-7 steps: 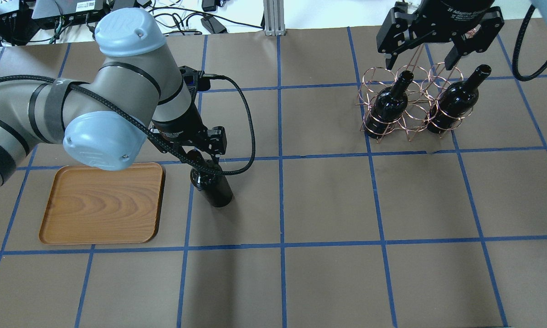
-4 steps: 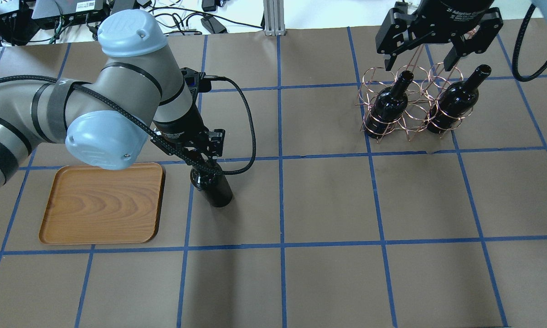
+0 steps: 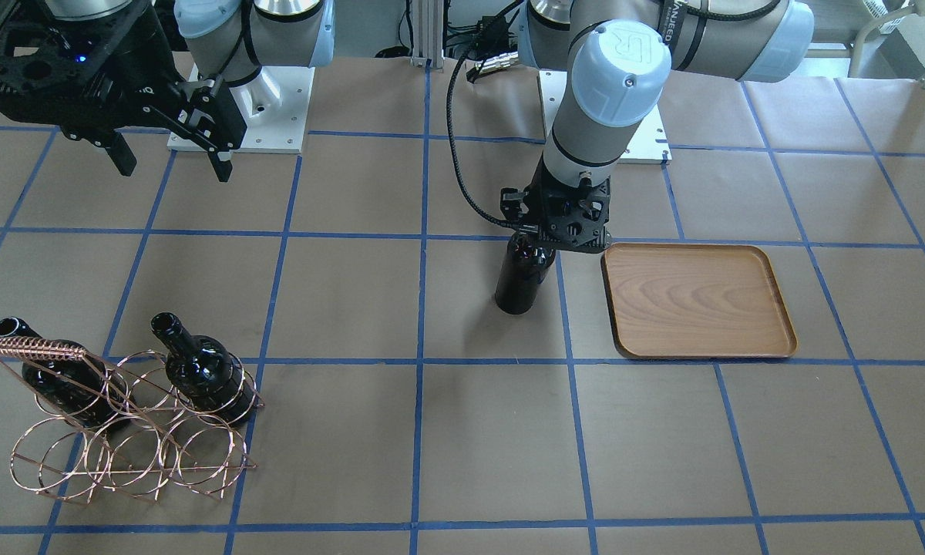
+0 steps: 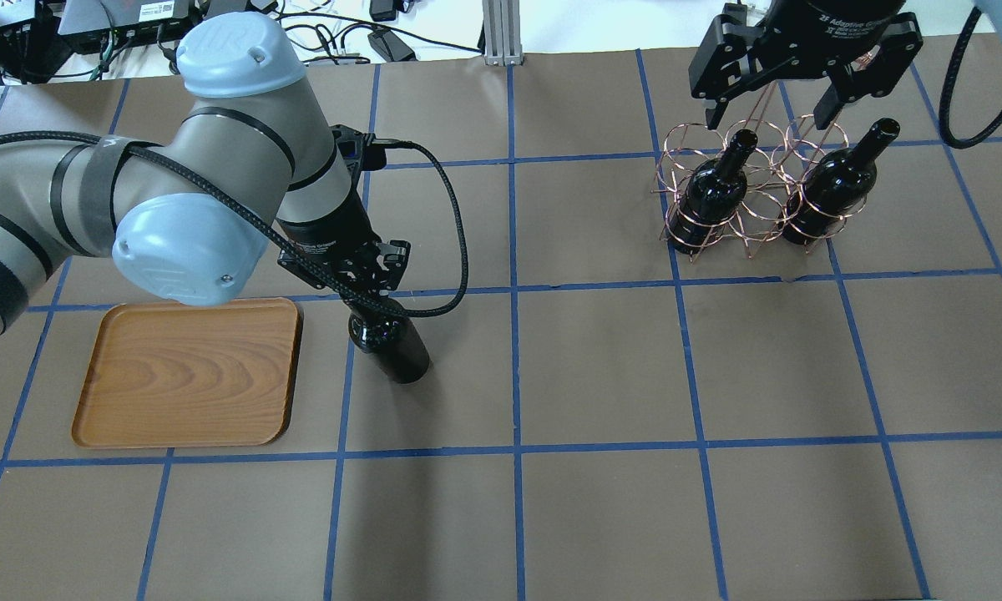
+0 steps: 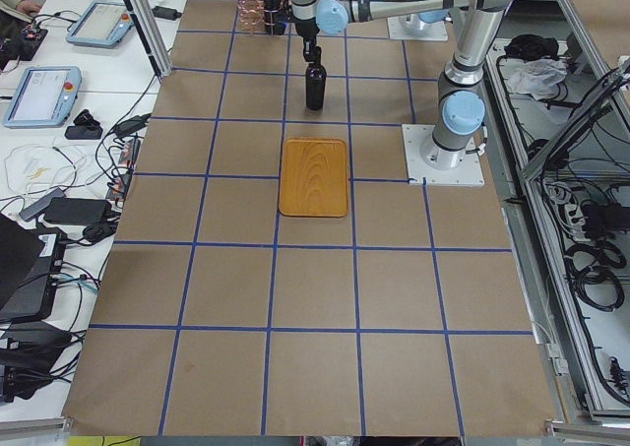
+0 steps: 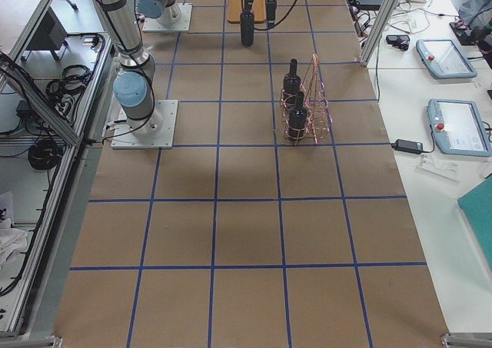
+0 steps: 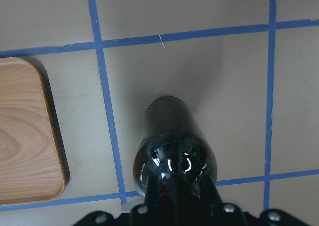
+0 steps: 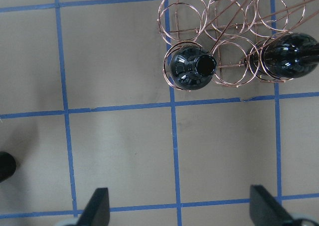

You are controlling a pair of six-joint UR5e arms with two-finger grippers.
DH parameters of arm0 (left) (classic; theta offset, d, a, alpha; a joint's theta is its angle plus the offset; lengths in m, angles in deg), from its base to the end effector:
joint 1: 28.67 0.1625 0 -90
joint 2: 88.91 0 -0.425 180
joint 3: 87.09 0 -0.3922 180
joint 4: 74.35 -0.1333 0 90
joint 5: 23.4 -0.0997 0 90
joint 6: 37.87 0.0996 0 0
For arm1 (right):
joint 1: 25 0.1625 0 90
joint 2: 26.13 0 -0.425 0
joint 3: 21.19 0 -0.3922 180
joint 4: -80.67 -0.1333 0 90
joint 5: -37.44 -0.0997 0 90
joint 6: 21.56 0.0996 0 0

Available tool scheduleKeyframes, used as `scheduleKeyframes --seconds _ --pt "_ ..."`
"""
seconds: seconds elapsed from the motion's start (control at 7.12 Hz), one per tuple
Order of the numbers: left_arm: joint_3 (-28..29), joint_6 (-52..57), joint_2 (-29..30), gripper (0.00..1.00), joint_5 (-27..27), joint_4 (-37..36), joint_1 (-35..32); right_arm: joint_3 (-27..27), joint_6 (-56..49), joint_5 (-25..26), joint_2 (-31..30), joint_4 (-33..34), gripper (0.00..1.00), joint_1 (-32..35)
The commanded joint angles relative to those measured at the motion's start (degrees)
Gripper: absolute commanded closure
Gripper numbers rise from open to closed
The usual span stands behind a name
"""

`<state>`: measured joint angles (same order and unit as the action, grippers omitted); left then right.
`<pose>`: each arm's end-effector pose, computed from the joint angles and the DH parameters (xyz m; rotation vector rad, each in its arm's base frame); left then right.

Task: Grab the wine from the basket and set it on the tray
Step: 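Grasp the bottle neck with the left gripper and tip it onto the tray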

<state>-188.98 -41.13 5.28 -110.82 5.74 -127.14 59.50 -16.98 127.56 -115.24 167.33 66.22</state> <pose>-0.2094 -0.4706 0.3681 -0.1373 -3.1000 -0.1735 0.1438 -0.4998 0.5545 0.0921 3.1348 -0.1391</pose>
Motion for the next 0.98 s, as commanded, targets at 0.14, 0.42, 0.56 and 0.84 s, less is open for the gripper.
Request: scheduleKeyframes --seconds 0.14,0.42,0.56,0.84 --pt "2.21 0.35 0.38 1.00 -0.21 1.03 0.73 0.08 0.00 -0.03 -0.01 -0.09 0.00 0.00" --pt "4.06 5.50 0.38 1.00 -0.12 4.00 6.06 0.09 0.00 -0.21 -0.01 -0.09 0.00 0.00" --pt "5.11 8.59 0.38 1.00 -0.03 5.94 8.96 0.09 0.00 -0.12 -0.01 -0.09 0.00 0.00" --pt "5.56 13.68 -0.67 1.00 -2.21 9.45 14.33 0.09 0.00 -0.21 -0.10 -0.18 0.00 0.00"
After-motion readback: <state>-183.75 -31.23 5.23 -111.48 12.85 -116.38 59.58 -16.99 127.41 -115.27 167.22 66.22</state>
